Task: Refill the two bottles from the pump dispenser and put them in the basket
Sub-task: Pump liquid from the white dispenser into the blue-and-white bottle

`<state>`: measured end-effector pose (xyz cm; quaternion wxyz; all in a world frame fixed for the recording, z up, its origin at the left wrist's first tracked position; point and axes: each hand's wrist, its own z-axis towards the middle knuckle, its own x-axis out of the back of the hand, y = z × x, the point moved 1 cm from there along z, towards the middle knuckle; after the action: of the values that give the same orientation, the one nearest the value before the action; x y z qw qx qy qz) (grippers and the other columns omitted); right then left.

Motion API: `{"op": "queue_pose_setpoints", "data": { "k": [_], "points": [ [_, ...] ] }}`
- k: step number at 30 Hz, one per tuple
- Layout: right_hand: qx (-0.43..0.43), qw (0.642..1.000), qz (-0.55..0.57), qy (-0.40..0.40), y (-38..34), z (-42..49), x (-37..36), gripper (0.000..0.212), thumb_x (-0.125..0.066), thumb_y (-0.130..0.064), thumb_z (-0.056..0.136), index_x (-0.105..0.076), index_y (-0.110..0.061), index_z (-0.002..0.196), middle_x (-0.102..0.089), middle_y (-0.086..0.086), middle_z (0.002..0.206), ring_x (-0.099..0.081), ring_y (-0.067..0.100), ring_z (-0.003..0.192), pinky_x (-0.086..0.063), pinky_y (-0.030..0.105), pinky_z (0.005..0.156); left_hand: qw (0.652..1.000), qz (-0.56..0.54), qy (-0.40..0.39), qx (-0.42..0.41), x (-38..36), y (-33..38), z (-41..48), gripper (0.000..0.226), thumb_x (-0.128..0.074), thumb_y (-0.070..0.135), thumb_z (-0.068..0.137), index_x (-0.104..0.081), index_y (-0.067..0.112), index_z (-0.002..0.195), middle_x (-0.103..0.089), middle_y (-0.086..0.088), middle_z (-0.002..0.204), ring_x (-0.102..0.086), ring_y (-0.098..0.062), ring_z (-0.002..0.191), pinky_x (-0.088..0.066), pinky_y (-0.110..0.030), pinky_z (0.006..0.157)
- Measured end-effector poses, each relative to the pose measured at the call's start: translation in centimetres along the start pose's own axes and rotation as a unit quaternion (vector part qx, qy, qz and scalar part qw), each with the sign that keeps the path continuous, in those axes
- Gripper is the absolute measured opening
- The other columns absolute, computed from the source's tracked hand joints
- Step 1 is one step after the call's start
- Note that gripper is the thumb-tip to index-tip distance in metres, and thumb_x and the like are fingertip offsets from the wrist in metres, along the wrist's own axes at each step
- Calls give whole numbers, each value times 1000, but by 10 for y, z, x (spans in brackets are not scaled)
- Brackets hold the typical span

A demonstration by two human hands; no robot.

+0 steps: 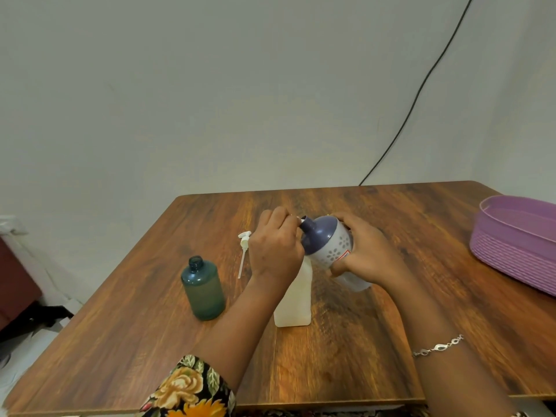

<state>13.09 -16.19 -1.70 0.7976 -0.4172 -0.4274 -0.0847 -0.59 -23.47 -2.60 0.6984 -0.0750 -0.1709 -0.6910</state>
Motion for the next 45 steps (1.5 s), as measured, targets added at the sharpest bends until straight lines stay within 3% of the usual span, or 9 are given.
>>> {"op": "queue_pose_setpoints", "data": {
  "k": [5,9,16,21,32,36,40,45],
  "points": [
    [-1,1000,-16,-5,0,0,-3,86,-83,-16,53,-43,-23,129,-51,-1,119,-47,17,105,-45,33,81,1000,5,10,3,-2,-2,-7,20,-49,5,77,-65,4,64,-59,-5,62,-51,-17,55,-24,-13,54],
    [1,1000,-24,-8,1,-1,-2,84,-82,-13,56,-44,-22,130,-50,1,121,-46,17,108,-40,29,80,1000,19,11,-3,-7,-4,-13,18,-53,4,77,-63,4,63,-58,-5,61,-49,-16,53,-24,-15,51],
    [-5,1000,-2,-9,0,-2,-4,86,-82,-12,55,-42,-21,131,-49,0,121,-42,12,103,-40,29,80,1000,-5,1,10,-6,-2,-15,18,-51,3,78,-67,3,71,-62,-7,68,-55,-19,58,-38,-21,47],
    [-17,999,30,-8,0,-3,-6,86,-82,-11,51,-45,-23,127,-51,0,118,-48,19,106,-46,37,83,998,-38,-8,44,0,6,-18,30,-42,5,79,-71,0,84,-68,-10,81,-65,-23,75,-50,-22,61],
    [-13,995,101,-2,1,-9,-6,78,-81,-4,53,-49,-23,121,-52,-4,111,-50,15,99,-39,21,67,991,-58,-51,105,5,18,-26,38,-38,7,81,-68,-2,103,-68,-14,101,-65,-29,95,-57,-33,73],
    [-17,992,124,0,3,-14,-7,77,-81,-3,51,-51,-23,119,-54,-4,109,-51,13,96,-40,21,66,984,-65,-84,144,2,22,-33,47,-34,10,82,-58,0,120,-58,-17,126,-55,-34,116,-54,-45,85],
    [-29,989,145,2,7,-18,-9,78,-82,-4,51,-50,-24,120,-53,-4,111,-51,16,100,-44,28,71,980,-92,-35,174,4,34,-37,54,-28,11,79,-40,7,132,-49,-16,137,-45,-33,126,-49,-50,91],
    [-37,985,167,4,13,-25,-8,78,-81,-3,53,-48,-26,121,-52,-4,116,-50,17,105,-46,36,83,967,-133,5,216,10,51,-45,56,-32,10,78,-47,1,131,-51,-15,134,-37,-21,129,-29,-27,105]
  ]
}}
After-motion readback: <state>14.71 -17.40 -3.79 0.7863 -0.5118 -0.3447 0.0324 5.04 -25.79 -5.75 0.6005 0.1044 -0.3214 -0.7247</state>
